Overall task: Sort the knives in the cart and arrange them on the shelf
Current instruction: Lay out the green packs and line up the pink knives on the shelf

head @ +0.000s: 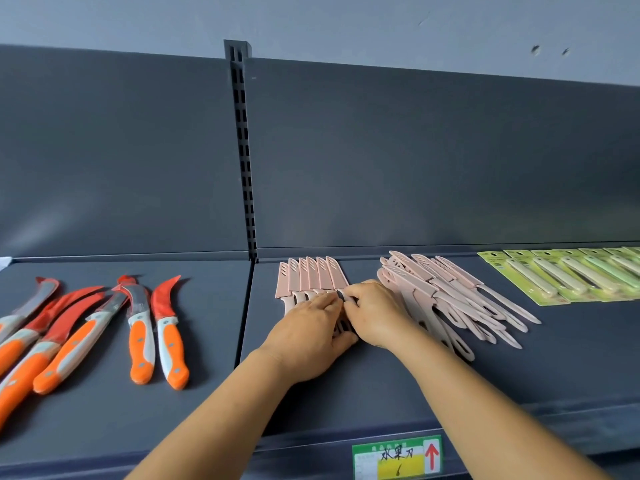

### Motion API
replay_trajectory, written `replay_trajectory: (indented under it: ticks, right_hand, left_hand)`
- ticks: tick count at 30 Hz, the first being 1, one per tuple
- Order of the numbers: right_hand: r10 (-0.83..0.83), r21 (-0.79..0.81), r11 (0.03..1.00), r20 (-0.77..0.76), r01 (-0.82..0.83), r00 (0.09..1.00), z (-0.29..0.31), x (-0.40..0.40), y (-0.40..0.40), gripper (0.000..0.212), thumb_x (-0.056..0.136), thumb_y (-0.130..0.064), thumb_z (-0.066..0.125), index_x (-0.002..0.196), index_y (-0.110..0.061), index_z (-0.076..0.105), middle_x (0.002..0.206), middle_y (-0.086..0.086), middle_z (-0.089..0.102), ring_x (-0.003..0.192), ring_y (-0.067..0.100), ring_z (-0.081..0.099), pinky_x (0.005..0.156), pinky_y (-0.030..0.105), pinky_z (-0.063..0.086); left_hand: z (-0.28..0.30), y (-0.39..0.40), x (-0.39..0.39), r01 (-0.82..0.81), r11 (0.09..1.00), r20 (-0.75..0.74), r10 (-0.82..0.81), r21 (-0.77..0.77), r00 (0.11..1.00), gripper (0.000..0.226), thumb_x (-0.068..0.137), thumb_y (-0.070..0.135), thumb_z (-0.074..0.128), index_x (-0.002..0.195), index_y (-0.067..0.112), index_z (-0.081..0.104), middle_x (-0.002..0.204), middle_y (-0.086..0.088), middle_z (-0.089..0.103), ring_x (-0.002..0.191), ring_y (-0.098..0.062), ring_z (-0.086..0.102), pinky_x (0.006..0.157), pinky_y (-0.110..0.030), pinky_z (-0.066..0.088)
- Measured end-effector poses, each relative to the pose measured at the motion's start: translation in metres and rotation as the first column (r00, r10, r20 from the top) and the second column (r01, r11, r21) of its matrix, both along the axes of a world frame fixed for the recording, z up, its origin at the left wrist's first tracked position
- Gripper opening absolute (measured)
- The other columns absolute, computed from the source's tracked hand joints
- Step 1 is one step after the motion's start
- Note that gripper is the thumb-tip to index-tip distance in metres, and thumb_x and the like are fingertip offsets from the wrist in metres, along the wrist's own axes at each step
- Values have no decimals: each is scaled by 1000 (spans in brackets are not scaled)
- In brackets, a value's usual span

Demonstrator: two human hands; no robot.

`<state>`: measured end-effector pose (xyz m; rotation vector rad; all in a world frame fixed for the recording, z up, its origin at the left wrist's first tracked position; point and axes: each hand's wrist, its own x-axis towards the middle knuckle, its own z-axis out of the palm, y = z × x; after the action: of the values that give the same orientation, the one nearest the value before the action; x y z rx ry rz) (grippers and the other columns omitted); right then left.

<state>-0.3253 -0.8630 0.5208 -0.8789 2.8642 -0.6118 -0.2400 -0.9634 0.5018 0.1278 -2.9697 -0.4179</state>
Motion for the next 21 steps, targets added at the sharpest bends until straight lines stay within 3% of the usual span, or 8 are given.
replay_trajectory:
  ticks: [2, 5, 9, 13, 17, 21]
  right_hand:
    - [8, -1, 1000, 10, -8, 1000, 2, 1, 5, 30, 97, -26, 40, 108, -15, 65, 123, 3, 53, 107, 25, 53, 84, 28, 44]
    - [-19, 65, 998, -118, 27, 993, 8, -2, 21, 34, 98, -29, 38, 123, -17, 56, 138, 1, 45, 126, 24, 41, 97, 32, 38]
    - [-40, 233, 970, -133, 70, 990, 5, -9, 53, 48, 98, -25, 38, 146, -24, 33, 146, -5, 31, 136, 22, 22, 108, 34, 27]
    - [69, 223, 973, -61, -54, 996, -4, -16, 62, 46, 100, -23, 37, 145, -22, 32, 151, -10, 24, 140, 17, 20, 110, 32, 24]
    - [143, 194, 972, -40, -133, 989, -4, -26, 58, 32, 97, -17, 41, 128, -13, 49, 137, -4, 42, 127, 21, 40, 105, 33, 35]
    - [100, 162, 984, -137, -77, 986, -8, -29, 53, 32, 89, -2, 45, 115, -15, 58, 128, -5, 51, 119, 20, 43, 95, 30, 41]
  left_hand:
    - [2, 1, 0, 5, 1000, -18, -5, 4, 1000, 57, 93, 47, 46, 143, 21, 34, 148, 7, 33, 129, -22, 41, 105, -31, 34]
    - [6, 6, 1, 16, 999, -19, -16, -33, 1000, 66, 95, 47, 44, 151, 21, 20, 157, 5, 20, 139, -19, 27, 111, -27, 22]
    - [11, 15, -3, 41, 993, 2, -41, -113, 999, 62, 96, 50, 40, 149, 20, 25, 157, 5, 19, 141, -17, 23, 110, -23, 13]
    - [12, 19, -5, 21, 984, 0, -21, -175, 1000, 55, 98, 48, 36, 146, 23, 32, 153, 9, 26, 134, -18, 34, 95, -24, 13]
    - [10, 21, -3, -2, 977, -15, -1, -213, 1000, 51, 98, 49, 34, 143, 26, 35, 150, 13, 30, 127, -18, 39, 86, -29, 13]
    - [9, 21, -2, -7, 979, -32, 1, -202, 999, 49, 99, 48, 33, 143, 27, 35, 150, 15, 30, 126, -17, 39, 86, -25, 12]
